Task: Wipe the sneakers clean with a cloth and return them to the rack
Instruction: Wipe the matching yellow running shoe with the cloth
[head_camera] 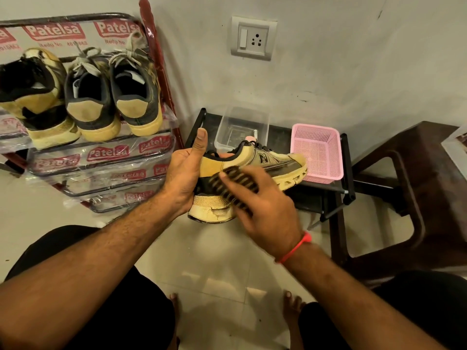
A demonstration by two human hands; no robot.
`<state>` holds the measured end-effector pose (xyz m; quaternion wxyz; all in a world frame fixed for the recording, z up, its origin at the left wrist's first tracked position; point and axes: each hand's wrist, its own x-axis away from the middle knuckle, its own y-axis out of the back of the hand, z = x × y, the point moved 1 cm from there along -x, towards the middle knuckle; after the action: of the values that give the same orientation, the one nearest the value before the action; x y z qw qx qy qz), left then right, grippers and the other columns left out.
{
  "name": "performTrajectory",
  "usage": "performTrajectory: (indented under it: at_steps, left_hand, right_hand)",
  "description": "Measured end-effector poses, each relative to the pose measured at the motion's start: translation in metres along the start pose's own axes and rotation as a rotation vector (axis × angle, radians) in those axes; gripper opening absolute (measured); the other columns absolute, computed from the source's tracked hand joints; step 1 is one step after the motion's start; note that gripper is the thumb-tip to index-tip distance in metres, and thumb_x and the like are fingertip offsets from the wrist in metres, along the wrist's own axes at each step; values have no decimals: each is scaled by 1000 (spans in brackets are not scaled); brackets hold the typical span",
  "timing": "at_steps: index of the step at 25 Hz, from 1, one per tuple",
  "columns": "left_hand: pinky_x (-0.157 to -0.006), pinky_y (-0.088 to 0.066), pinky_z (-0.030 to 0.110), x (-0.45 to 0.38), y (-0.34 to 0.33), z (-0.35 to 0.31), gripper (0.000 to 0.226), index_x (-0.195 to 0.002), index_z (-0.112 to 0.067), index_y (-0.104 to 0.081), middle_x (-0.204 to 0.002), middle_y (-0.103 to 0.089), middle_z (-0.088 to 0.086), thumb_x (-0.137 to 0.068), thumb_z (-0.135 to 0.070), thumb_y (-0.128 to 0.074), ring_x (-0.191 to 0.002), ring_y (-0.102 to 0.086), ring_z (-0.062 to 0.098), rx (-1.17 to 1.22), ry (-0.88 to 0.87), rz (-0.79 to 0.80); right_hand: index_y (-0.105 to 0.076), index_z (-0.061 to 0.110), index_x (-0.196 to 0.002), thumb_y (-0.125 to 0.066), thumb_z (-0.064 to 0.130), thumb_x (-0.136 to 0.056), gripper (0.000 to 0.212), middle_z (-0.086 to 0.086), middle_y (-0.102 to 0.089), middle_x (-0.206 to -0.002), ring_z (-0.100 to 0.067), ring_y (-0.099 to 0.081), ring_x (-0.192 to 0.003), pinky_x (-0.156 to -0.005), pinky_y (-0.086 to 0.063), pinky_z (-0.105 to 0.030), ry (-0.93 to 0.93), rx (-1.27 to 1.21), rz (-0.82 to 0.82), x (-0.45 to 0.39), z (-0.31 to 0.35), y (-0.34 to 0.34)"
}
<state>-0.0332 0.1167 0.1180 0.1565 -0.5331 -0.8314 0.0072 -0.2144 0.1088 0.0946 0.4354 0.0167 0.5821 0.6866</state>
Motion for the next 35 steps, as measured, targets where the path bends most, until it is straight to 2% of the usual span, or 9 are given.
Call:
performTrajectory:
  at_steps: [2,5,7,12,16,21,26,31,35]
  left_hand:
    - [-88,-57,54,-3,3,3,77,-87,3,-74,-101,-67,37,-76,-72,-61,-87,-67,43,-5,-17,21]
    - [-95,-54,64,-2,5,1,83,-97,7,-74,-112,-66,40,-74,-72,-62,-104,-65,55,12,-41,49]
    - [-88,-60,55,-3,4,1,72,-87,-1,-77,-97,-73,32,-74,-70,-62,-90,-71,46,-13,-47,66]
    - [-66,-53,34,-5,5,7,72,-69,-3,-67,-69,-64,12,-72,-75,-67,-63,-61,24,-84,-52,141]
    - [-77,-59,42,-3,6,7,102,-93,18,-67,-90,-74,27,-64,-79,-69,-75,-70,32,-105,-69,164]
    - [-73,-53,40,-5,6,11,118,-97,24,-58,-86,-63,26,-56,-86,-73,-74,-61,32,-112,-56,157]
    - [-70,-62,33,-3,2,6,71,-86,3,-76,-80,-77,16,-74,-65,-59,-69,-74,24,-95,-44,157]
    - [-89,-57,52,-2,4,3,91,-100,11,-73,-99,-73,32,-67,-73,-62,-89,-70,44,-68,-59,78]
    - [-95,-51,69,-1,7,-2,107,-111,21,-64,-109,-67,40,-65,-76,-67,-105,-62,62,-13,-79,34]
  right_hand:
    - [-58,22,-138,-67,30,-86,53,-14,-56,-130,-30,-59,-115,-77,-60,-38,138,94,-3,1,1,-2]
    - [-61,21,-136,-65,24,-88,48,-14,-56,-126,-30,-58,-111,-78,-62,-46,-164,37,-115,-15,-47,10]
    - [-61,20,-135,-58,26,-91,45,-12,-55,-125,-27,-57,-109,-80,-60,-47,-278,-60,-139,-15,-54,15]
    - [-64,21,-134,-54,37,-91,47,-13,-62,-123,-29,-62,-108,-76,-57,-34,111,78,-44,-8,-6,10]
    - [-65,21,-132,-61,26,-92,41,-9,-58,-119,-28,-60,-103,-79,-59,-46,-280,-11,-139,-21,-62,24]
    - [-66,16,-131,-54,35,-91,45,-14,-60,-122,-28,-62,-106,-80,-55,-31,54,-16,-60,-5,-7,11]
    - [-68,18,-127,-61,25,-88,40,-10,-60,-118,-27,-61,-102,-78,-59,-45,-266,-37,-99,-18,-59,21]
    - [-68,19,-128,-67,32,-85,45,-14,-63,-119,-25,-65,-99,-67,-57,-31,143,47,44,0,3,7]
    - [-67,20,-128,-72,22,-86,43,-15,-59,-119,-31,-63,-98,-65,-61,-46,-223,68,-68,-18,-51,20]
